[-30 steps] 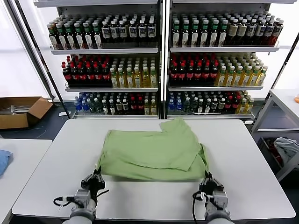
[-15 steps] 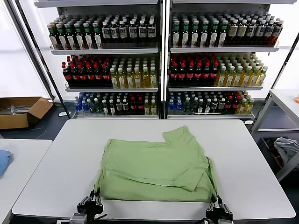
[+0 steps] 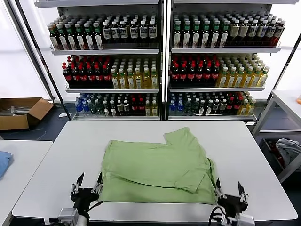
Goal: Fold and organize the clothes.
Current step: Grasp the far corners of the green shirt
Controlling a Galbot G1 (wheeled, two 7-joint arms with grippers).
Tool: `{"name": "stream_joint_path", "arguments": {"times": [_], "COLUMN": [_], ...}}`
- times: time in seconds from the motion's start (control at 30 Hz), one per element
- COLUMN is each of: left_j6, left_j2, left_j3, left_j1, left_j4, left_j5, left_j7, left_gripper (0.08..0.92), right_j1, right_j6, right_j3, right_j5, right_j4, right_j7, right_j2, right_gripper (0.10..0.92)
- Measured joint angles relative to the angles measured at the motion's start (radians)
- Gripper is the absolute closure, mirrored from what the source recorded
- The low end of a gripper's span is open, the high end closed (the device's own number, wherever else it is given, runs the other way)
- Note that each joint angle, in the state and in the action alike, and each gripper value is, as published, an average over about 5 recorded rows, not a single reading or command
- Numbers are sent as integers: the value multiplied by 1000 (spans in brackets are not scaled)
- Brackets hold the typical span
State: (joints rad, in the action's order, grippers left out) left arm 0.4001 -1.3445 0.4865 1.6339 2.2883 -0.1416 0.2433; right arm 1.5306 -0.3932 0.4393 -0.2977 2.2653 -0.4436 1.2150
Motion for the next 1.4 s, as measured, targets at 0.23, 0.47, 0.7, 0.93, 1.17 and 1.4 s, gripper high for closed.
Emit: {"name": "stream_joint_path", "arguments": {"times": [0.23,0.47,0.7,0.93,1.17,1.4], "left_j6": [7,38,71,87,89,91], "left_j2": [49,101,138,151,142,132], "left_j3": [-8,-65,-127,-174,-198,-207], "left_j1": [-189,-402,-584,-708,-790,-821], "left_j4": [-106,-287,-489,-647,-776,-849], "left_j5": [-48,-107,-149,-165,-171,-173], "left_j7": [-86,-142,-161,-174,-182,-187], "left_gripper": [181,177,177,177,177,177], "right_j1": [-294,-575,-781,-916,-980,-1019], "right_j6": [-51,-78,-104,-124,-125,-113], "right_j3": [-45,-147,-228,-262,-265,-267], "right_j5": [-80,-131,-153,-160,-153,-134], "right_j4": [-183,-418,-632,-816,-974,-1099], "right_j7": [158,183,204,224,240,257], "right_j2": [-86,-95,-57,0,61,107], "right_gripper": [203,203,203,203,203,203]}}
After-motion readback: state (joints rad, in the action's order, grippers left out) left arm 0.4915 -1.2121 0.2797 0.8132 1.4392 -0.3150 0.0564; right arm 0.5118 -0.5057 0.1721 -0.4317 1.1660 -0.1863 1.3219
